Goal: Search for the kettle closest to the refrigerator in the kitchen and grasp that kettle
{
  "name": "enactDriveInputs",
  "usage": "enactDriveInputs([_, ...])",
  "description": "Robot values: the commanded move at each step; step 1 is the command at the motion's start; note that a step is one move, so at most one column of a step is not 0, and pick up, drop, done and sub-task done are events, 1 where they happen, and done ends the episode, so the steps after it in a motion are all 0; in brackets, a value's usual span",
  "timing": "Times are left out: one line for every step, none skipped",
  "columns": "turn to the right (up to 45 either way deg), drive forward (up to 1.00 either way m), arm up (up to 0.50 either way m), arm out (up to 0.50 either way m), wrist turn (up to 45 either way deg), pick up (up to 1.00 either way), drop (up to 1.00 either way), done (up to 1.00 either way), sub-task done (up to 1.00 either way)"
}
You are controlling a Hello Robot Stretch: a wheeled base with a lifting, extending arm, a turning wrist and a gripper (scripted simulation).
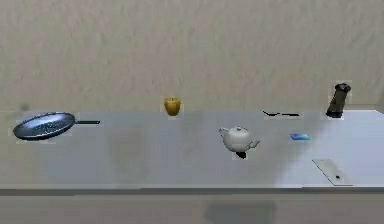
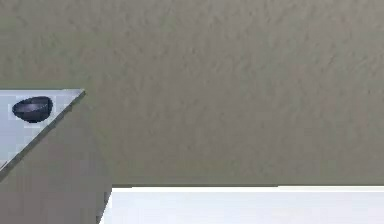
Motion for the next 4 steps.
enactDriveInputs([-45.0,0.00,0.00,0.00,0.0,0.00,0.00,0.00,0.00])
enactDriveInputs([-45.0,0.00,0.00,0.00,0.0,0.00,0.00,0.00,0.00])
enactDriveInputs([-27.0,0.00,0.00,0.00,0.0,0.00,0.00,0.00,0.00])
enactDriveInputs([0.0,1.00,0.00,0.00,0.0,0.00,0.00,0.00,0.00])
